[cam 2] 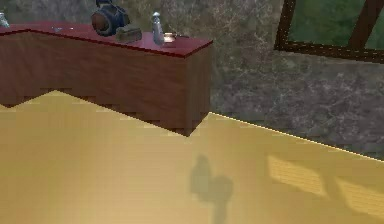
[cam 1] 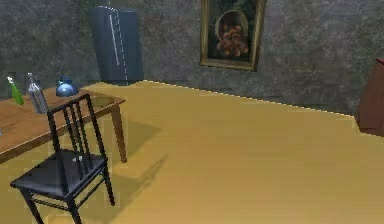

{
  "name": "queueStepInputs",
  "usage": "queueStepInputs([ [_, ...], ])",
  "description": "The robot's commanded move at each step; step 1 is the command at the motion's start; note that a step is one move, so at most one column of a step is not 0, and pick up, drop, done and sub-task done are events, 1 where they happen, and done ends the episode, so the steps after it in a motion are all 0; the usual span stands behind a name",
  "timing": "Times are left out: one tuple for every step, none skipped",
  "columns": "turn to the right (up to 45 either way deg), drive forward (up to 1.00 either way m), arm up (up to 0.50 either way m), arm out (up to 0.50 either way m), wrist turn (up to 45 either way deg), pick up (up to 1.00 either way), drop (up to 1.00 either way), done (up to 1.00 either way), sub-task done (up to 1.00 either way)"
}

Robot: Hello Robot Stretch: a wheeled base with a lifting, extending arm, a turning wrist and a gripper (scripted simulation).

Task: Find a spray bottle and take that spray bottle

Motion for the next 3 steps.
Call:
queueStepInputs([
  [0.0,1.00,0.00,0.00,0.0,0.00,0.00,0.00,0.00],
  [15.0,0.00,0.00,0.00,0.0,0.00,0.00,0.00,0.00],
  [0.0,0.15,0.00,0.00,0.0,0.00,0.00,0.00,0.00],
])
